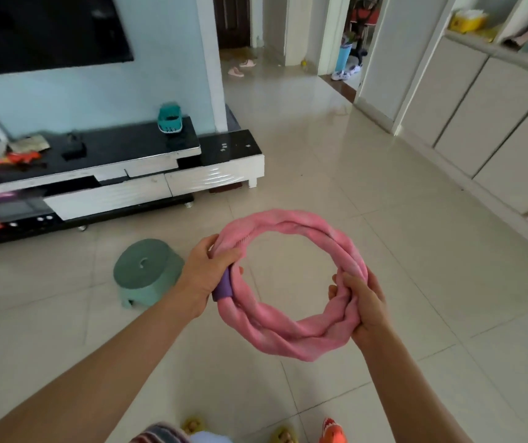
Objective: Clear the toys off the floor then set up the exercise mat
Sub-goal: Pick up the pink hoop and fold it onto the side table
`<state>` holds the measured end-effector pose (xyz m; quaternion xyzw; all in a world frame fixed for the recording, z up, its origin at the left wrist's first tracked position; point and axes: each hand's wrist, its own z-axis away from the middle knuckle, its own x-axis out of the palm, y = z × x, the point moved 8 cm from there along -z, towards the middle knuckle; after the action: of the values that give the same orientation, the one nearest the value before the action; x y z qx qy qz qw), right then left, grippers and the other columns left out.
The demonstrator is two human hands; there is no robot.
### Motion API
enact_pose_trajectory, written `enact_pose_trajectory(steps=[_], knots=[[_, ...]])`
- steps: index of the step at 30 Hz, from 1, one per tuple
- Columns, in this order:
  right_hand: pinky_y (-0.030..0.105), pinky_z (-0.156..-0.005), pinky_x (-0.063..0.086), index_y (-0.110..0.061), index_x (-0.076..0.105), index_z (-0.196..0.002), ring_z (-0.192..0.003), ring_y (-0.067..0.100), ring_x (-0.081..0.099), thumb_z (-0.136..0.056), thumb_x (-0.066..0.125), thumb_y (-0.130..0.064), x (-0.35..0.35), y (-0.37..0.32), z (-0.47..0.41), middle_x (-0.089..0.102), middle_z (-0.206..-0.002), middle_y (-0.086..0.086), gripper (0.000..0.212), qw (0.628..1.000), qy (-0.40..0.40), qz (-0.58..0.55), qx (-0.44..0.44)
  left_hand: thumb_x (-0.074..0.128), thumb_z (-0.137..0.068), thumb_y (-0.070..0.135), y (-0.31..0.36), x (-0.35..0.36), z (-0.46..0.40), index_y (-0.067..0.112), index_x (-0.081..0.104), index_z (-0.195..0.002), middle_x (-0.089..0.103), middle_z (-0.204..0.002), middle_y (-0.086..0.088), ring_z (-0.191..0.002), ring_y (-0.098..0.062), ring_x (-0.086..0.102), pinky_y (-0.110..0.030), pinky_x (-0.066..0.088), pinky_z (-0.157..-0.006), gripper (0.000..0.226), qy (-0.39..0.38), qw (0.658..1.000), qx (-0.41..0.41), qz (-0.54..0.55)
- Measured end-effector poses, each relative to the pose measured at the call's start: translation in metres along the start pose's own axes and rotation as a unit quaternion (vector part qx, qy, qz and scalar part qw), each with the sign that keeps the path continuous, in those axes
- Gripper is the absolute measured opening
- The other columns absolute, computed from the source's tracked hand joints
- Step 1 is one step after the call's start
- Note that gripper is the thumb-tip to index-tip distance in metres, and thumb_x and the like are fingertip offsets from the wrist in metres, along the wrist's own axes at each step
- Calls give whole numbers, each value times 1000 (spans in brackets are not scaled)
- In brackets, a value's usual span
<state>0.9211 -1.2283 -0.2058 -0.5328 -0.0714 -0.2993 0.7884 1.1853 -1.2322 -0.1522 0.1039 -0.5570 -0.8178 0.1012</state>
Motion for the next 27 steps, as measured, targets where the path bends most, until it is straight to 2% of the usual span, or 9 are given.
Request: enact_pose_trajectory(steps=[2,6,8,11,12,15,19,24,27], knots=[[24,-55,55,-15,59,-102,-63,18,57,-88,52,2,21,7,3,60,-76,8,22,999,-28,18,-3,66,-82,8,-4,-25,1,15,53,-115,67,-91,-9,-71,-28,66,-41,56,-78,36,25,1000,-2,4],[26,-58,55,-15,60,-101,-63,17,56,-89,53,0,73,28,16,60,-76,7,20,994,-86,62,1,64,-83,8,-11,-87,8,9,54,-120,67,-90,-7,-53,-11,66,-30,55,-61,39,76,997,14,27],[26,-58,54,-13,61,-101,-63,17,55,-88,53,-1,101,41,25,59,-76,7,19,990,-116,84,0,64,-83,8,-15,-120,13,9,54,-121,67,-93,-10,-60,-16,67,-32,54,-64,39,98,994,10,46],[27,-58,54,-6,57,-112,-60,15,57,-87,55,0,141,65,43,59,-79,10,26,986,-135,98,6,63,-83,8,-21,-173,24,9,55,-119,66,-106,-15,-85,-30,64,-43,54,-84,37,134,989,15,66],[27,-58,54,-5,56,-116,-58,15,58,-86,57,-1,154,75,51,59,-80,11,30,985,-141,101,11,63,-83,8,-22,-191,29,11,56,-118,66,-107,-15,-88,-31,64,-42,53,-86,36,142,987,18,69],[27,-57,55,-5,55,-118,-58,16,58,-86,58,-2,199,108,82,60,-82,11,33,977,-172,121,27,62,-84,8,-30,-252,50,14,55,-116,66,-102,-11,-79,-22,64,-35,54,-77,33,179,979,31,87],[27,-58,55,-3,55,-118,-63,18,56,-86,57,-1,253,156,127,60,-81,10,32,964,-215,151,42,61,-85,9,-49,-332,82,13,54,-117,65,-107,-17,-87,-33,65,-46,53,-86,33,232,967,27,104],[23,-50,54,-7,57,-114,-48,12,57,-86,56,1,321,225,189,59,-78,12,29,943,-273,183,60,58,-88,8,-75,-433,133,15,52,-114,66,-87,-5,-56,-14,66,-26,56,-55,28,302,943,32,134],[23,-49,53,-10,57,-109,-47,11,58,-86,56,1,364,266,229,60,-81,11,25,920,-322,209,80,57,-89,9,-92,-490,168,16,50,-116,66,-87,-4,-59,-17,66,-27,54,-54,29,350,923,30,158]])
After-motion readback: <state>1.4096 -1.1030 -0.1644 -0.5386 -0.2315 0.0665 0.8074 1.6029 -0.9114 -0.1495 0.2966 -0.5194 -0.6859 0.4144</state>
